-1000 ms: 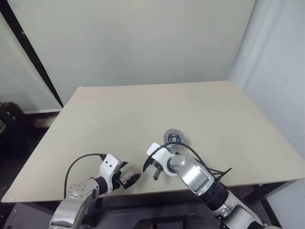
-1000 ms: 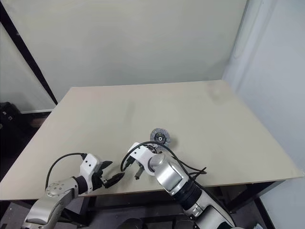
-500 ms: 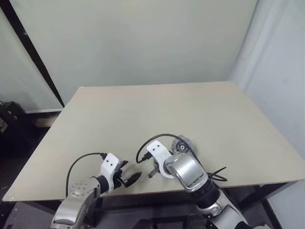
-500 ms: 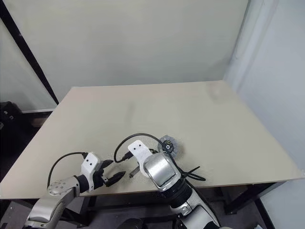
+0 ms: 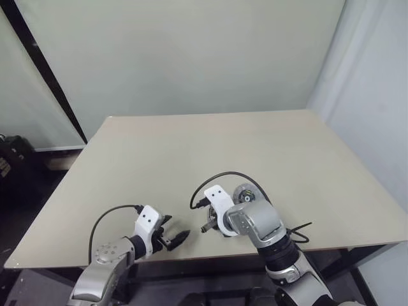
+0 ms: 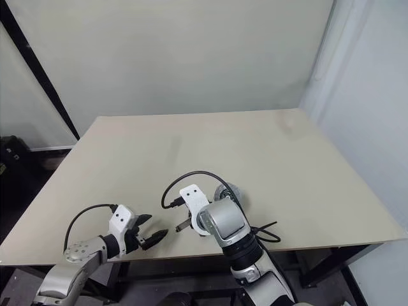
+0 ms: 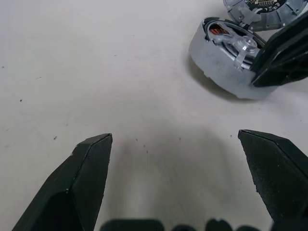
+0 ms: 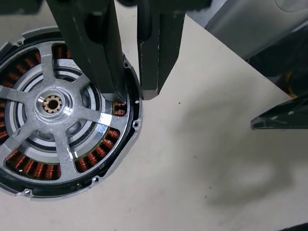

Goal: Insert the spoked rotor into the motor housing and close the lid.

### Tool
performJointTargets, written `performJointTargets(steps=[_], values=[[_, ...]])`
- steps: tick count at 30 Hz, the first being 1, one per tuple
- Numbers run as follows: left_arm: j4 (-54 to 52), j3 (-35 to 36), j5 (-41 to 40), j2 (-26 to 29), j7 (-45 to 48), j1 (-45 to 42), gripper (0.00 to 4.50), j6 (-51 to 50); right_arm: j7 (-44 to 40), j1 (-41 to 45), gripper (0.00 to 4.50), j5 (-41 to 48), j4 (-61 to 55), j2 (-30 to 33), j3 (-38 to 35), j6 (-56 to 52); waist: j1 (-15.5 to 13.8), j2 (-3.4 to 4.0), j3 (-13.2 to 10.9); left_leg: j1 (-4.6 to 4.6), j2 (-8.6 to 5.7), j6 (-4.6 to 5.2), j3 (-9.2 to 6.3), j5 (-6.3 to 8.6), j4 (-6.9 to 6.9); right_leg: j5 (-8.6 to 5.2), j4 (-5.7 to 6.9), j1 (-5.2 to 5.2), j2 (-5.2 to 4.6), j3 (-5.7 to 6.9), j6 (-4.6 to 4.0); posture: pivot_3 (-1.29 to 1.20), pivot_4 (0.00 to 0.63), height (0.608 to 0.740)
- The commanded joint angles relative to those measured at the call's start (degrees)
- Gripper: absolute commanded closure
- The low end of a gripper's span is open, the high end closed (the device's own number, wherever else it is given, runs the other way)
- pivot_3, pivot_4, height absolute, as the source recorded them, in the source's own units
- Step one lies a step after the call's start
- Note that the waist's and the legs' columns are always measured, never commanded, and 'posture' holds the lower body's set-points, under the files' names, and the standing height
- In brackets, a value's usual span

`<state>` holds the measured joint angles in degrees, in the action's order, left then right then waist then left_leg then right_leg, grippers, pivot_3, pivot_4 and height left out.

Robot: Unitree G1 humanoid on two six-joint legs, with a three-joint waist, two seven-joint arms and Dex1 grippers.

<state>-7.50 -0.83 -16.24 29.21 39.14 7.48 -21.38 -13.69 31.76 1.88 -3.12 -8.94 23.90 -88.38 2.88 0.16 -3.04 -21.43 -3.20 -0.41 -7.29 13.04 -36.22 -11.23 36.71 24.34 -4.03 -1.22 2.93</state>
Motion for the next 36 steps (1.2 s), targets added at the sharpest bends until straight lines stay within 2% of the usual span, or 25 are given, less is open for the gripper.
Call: performJointTargets(steps=[1, 19, 31, 32, 36], values=[[-1.5, 0.1, 0.4, -0.1, -0.1, -0.4, 0.00, 0.9, -2.4, 4.8, 4.43, 4.5, -0.6, -6.1, 2.9, 1.3, 0.1, -0.02, 0.0, -0.01, 0.03, 0.00, 0.00, 0.00, 0.02, 0.00, 0.00, 0.00, 0.02, 0.00, 0.00, 0.00, 0.000, 0.740], [-1.6, 0.0, 0.4, 0.0, 0.0, -0.3, 0.00, 0.8, 1.4, 2.5, 4.43, 9.4, 1.6, -8.1, -2.2, 8.5, 0.3, 0.00, 0.0, 0.00, 0.34, -0.02, 0.14, 0.00, -0.03, -0.03, 0.01, 0.05, 0.08, 0.30, -0.13, 0.00, 0.000, 0.740], [-1.6, 0.0, 0.4, 0.1, 0.1, -0.4, 0.00, 0.6, -1.1, 2.6, 0.26, 12.9, 1.1, -3.8, 0.9, 15.3, 0.0, 0.01, 0.0, -0.03, 0.40, -0.02, 0.15, 0.00, -0.02, 0.01, -0.01, 0.07, 0.09, 0.37, -0.10, 0.00, 0.000, 0.740], [-1.7, 0.0, 0.4, 0.2, 0.1, -0.3, 0.00, 0.5, -2.2, 3.0, 0.02, 13.2, 0.2, -2.7, 2.0, 16.2, 0.0, 0.01, 0.0, -0.04, 0.40, -0.02, 0.15, 0.00, -0.02, 0.01, -0.01, 0.08, 0.09, 0.37, -0.11, 0.00, 0.000, 0.740], [-2.2, 0.1, 0.2, 0.7, 0.6, 0.2, 0.00, 0.0, -7.5, 2.3, 0.02, 14.4, -4.2, 0.0, 3.3, 24.0, 0.1, 0.02, 0.0, -0.04, 0.44, -0.02, 0.15, 0.01, -0.03, -0.02, 0.00, 0.09, 0.11, 0.39, -0.15, 0.00, 0.000, 0.740]])
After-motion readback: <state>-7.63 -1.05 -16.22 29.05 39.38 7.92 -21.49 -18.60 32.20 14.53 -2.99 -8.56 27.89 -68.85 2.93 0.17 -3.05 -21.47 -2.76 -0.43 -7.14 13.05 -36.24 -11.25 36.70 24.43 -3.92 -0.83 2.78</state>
